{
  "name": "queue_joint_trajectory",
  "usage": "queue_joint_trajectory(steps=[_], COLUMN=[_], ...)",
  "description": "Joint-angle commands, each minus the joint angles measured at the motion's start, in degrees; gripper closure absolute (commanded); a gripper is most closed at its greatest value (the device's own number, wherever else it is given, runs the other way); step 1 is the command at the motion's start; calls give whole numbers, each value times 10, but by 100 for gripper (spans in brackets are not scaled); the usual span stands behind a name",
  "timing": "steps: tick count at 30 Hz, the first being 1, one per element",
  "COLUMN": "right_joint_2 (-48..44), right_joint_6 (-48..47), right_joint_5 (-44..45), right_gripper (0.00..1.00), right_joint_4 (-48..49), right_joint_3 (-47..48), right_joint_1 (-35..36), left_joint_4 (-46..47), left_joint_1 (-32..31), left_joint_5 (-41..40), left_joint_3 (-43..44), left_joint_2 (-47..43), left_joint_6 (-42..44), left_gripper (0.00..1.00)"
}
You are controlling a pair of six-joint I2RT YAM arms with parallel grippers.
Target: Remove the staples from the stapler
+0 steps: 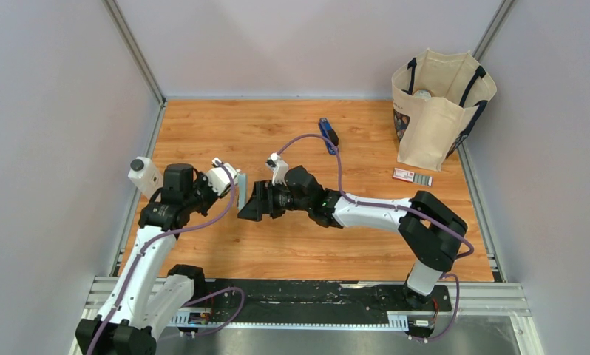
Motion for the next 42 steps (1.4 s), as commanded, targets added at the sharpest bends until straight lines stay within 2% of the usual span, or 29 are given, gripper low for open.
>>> queue_joint_trajectory(steps=[1,5,19,26,30,37,42], right_joint_2=[-32,-30,10,13,5,20,18], right_joint_6=[0,6,21,19,15,36,41], right_joint_5=[-26,-20,-18,18,57,51,53], right_gripper=[10,7,15,18,24,35,58], right_joint_4=[94,107,107,110,117,140,155], right_joint_3=[-5,6,28,34,33,40,32], right_joint_1=[1,1,4,11,12,13,12], left_joint_4=[-34,-40,-54,-63,-68,-72,-75], left_joint_1=[3,2,2,2,2,2,2], left_joint_5=[85,101,122,135,135,140,147], left_joint_3=[36,37,59,68,63,65,68], left_joint_2=[-5,-8,-12,-14,-17,-23,-21], left_joint_6=[-60,-70,-104,-117,-116,-127,-130], left_gripper=[90,90,90,90,90,90,90])
